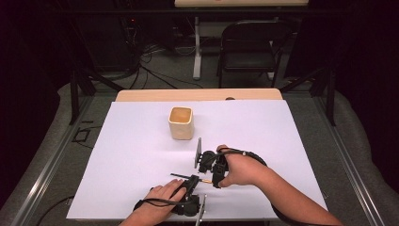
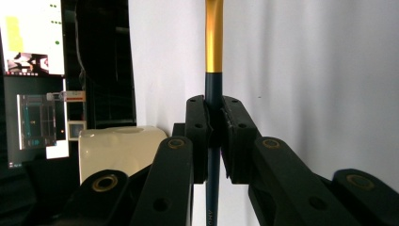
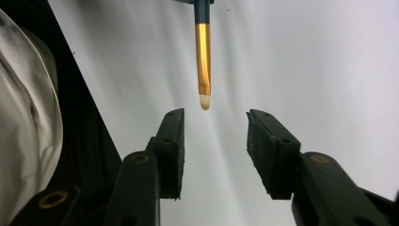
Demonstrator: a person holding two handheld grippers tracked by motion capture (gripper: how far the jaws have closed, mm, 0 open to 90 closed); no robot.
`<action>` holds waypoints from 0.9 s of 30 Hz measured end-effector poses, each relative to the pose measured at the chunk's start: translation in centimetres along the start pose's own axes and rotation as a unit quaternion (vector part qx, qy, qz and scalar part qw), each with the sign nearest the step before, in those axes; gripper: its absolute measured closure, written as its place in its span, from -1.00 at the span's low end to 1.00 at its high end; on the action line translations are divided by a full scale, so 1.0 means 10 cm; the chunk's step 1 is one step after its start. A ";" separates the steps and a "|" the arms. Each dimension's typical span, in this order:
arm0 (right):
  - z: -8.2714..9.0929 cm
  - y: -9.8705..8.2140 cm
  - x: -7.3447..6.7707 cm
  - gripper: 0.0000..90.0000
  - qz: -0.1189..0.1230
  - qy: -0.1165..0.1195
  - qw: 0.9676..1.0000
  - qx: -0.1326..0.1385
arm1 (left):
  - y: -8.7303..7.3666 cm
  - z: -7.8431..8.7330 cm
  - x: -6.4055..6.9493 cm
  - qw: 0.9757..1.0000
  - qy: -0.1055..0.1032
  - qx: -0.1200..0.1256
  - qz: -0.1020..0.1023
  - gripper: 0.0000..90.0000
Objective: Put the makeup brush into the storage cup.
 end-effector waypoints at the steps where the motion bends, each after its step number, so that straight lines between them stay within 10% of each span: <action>1: 0.00 -0.01 0.00 0.22 -0.001 0.000 1.000 0.002 | 0.00 0.00 0.00 1.000 -0.002 0.000 0.003 0.83; 27: 0.05 -0.10 0.10 0.08 -0.022 -0.007 0.998 0.058 | -0.16 0.03 -0.09 0.998 -0.008 0.000 0.056 0.83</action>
Point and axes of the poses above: each handheld gripper's, and its own axes: z roughly backward along the jaws, y roughly out of its top, x roughly to its right, the point moved 9 cm from there along -z, roughly forward along the jaws, and after that the axes turned 1 degree about -x, right-handed, at the moved point
